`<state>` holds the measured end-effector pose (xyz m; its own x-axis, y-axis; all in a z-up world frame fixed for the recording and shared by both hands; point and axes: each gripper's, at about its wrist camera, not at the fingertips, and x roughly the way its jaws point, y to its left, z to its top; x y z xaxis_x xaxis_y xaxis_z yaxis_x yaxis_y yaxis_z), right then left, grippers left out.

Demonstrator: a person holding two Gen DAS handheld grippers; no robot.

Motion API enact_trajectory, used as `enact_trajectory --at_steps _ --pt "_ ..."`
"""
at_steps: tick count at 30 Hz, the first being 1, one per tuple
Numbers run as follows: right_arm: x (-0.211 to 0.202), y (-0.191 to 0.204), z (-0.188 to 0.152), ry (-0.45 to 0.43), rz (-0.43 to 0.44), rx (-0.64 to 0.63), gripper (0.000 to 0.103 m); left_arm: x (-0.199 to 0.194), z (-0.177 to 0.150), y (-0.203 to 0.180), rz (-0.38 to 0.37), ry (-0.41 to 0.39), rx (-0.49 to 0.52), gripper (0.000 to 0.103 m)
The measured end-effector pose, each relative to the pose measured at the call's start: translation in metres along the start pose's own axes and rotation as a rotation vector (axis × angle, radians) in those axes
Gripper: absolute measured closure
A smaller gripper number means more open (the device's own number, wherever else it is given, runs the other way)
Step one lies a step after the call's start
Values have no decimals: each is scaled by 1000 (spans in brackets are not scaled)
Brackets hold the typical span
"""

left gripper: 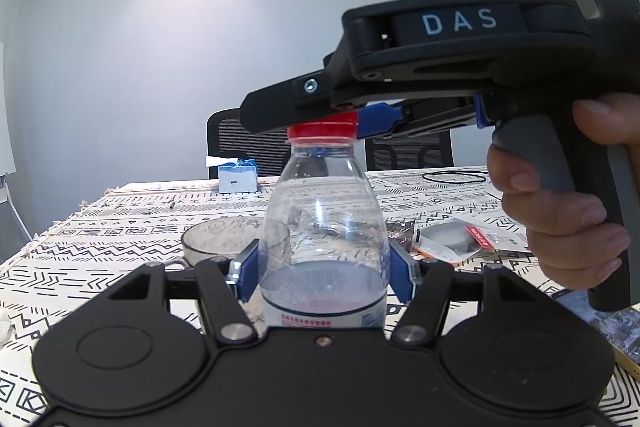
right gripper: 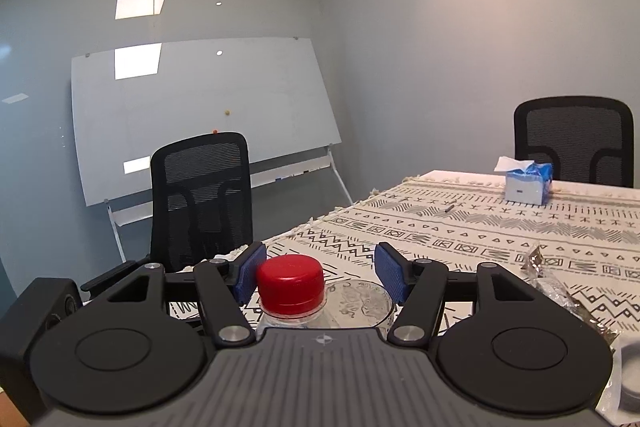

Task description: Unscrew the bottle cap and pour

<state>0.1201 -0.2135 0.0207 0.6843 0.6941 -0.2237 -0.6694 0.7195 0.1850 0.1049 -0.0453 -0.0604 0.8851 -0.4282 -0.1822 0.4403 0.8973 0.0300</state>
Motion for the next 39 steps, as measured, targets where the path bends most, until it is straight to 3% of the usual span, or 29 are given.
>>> enact_trajectory --at_steps 6,10,16,22,24,39 --pt "-1 3 -1 -28 -13 11 45 -1 0 -2 6 0 8 38" --pt "-3 20 -8 -109 -105 -85 45 -2 0 -4 15 0 20 37" --pt "11 29 -10 -77 -145 -62 45 -4 0 -9 33 2 41 38" --pt "23 35 -13 -56 -167 -99 73 -5 1 -10 42 8 42 38" --pt "24 40 -15 -60 -173 -128 73 -6 1 -10 44 9 41 38" --pt "22 -4 -7 -56 177 -146 74 -10 0 -5 37 11 9 39"
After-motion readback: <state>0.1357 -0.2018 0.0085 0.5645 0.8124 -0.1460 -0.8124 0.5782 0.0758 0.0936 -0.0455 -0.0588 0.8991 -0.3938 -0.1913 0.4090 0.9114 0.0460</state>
